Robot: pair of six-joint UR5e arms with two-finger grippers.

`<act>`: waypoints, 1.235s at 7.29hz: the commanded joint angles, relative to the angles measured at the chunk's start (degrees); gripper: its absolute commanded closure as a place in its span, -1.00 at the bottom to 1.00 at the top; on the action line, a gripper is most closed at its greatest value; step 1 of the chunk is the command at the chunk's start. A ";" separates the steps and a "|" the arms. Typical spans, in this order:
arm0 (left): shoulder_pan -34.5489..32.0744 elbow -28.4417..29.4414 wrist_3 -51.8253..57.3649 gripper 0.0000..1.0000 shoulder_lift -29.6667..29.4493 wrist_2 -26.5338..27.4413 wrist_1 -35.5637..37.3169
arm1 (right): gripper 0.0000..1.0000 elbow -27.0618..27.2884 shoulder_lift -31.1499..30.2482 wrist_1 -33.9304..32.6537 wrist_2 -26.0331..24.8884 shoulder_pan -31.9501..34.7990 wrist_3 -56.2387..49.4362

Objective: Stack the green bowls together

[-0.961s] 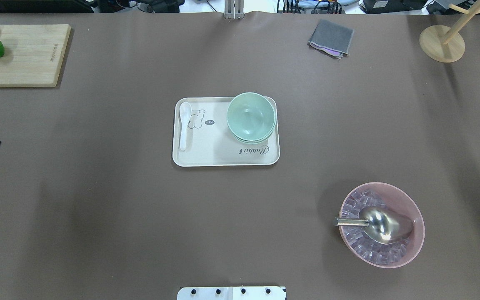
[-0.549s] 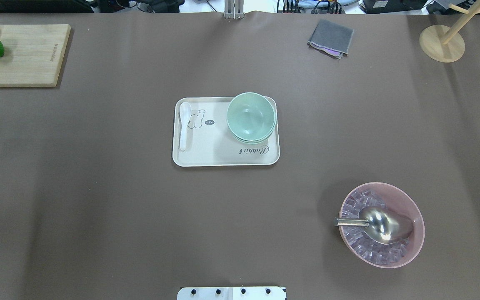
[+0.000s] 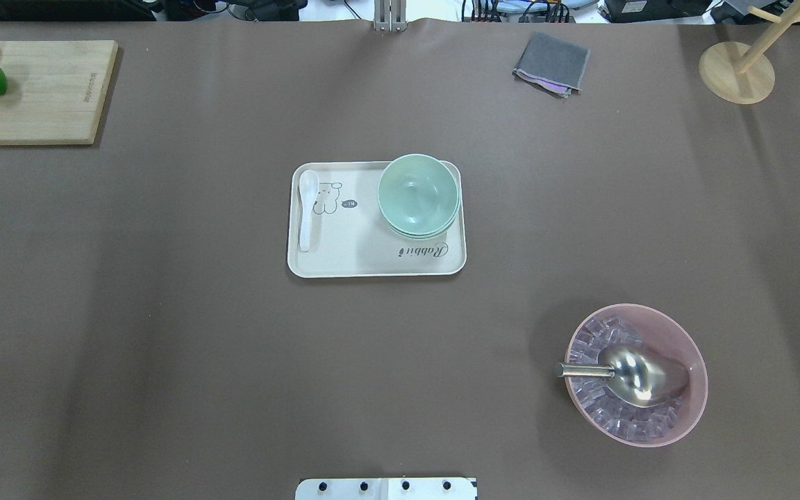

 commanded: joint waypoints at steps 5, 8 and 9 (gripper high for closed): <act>-4.65 -1.41 7.21 -0.96 0.84 -0.24 3.91 | -1.00 -2.21 2.31 0.14 0.36 -2.43 0.65; -7.03 -1.58 8.43 -0.96 0.83 1.53 3.82 | -1.00 -4.58 4.25 0.57 0.71 -2.69 0.65; -6.94 -1.06 7.75 -0.96 0.75 1.44 3.91 | -1.00 -3.89 4.26 0.66 0.80 -2.69 0.65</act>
